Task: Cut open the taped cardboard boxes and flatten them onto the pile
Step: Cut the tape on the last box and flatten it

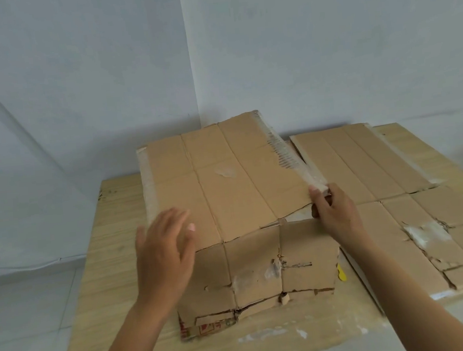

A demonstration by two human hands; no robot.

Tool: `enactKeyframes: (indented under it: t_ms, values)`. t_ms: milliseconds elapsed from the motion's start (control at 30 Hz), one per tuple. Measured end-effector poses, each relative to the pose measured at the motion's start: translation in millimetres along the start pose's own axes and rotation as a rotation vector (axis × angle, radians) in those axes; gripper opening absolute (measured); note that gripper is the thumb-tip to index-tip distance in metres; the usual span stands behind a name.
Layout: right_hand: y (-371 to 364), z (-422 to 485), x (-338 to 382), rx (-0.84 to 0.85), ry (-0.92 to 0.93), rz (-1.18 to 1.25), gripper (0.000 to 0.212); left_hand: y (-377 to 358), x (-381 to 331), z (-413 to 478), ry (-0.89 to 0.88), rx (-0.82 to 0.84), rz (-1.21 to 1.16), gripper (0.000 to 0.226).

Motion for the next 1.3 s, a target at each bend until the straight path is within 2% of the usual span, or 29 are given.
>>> enactKeyframes:
  t_ms: [67,167,200,333,467,667,900,1000,1067,1133,1200,1267,1300]
  values:
    - [-3,-2,-4,-0.033,0.028,0.043,0.029,8,14,-6,0.178,-0.049,-0.087,0.052]
    - [-9,-3,-10,-0.062,0.025,0.075,0.034,1,25,-12,0.540,0.049,-0.438,0.057]
    - [-11,-4,-10,-0.062,0.020,0.077,0.035,-2,26,-12,0.571,0.048,-0.467,0.055]
    - [-13,-10,-3,-0.038,0.049,0.090,0.032,2,35,-9,0.533,-0.140,-0.433,0.040]
    - [-21,-13,-3,-0.010,0.026,0.056,0.032,0,47,-3,0.528,-0.180,-0.448,0.030]
    - [-59,12,-20,0.010,-0.032,-0.041,0.030,-36,78,21,0.554,-0.060,-0.395,0.030]
    - [-112,35,-47,0.063,-0.065,-0.107,0.034,-90,120,28,0.674,0.157,-0.201,0.060]
    - [-125,41,-61,0.072,-0.122,-0.154,0.041,-100,127,28,0.689,0.231,-0.127,0.063]
    - [-130,45,-70,0.091,-0.177,-0.227,0.045,-101,131,29,0.699,0.218,-0.113,0.064]
    - [-133,46,-77,0.135,-0.220,-0.294,0.050,-100,134,25,0.618,0.183,0.026,0.067]
    - [-132,45,-77,0.136,-0.201,-0.375,0.056,-105,128,14,0.414,0.163,0.153,0.068]
    - [-132,39,-73,0.053,-0.022,-0.531,0.053,-120,110,-8,0.136,0.236,0.083,0.066]
    - [-133,34,-69,0.001,0.094,-0.591,0.047,-132,100,-23,0.018,0.326,0.056,0.066]
Point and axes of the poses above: each hand's wrist, its own z-axis towards the middle knuckle, its own y-axis out of the back of the hand, x = y × z, the point moved 4 cm from there along z, towards the middle knuckle, and after that the axes turned 3 degrees about -z, right-handed, at the moved point
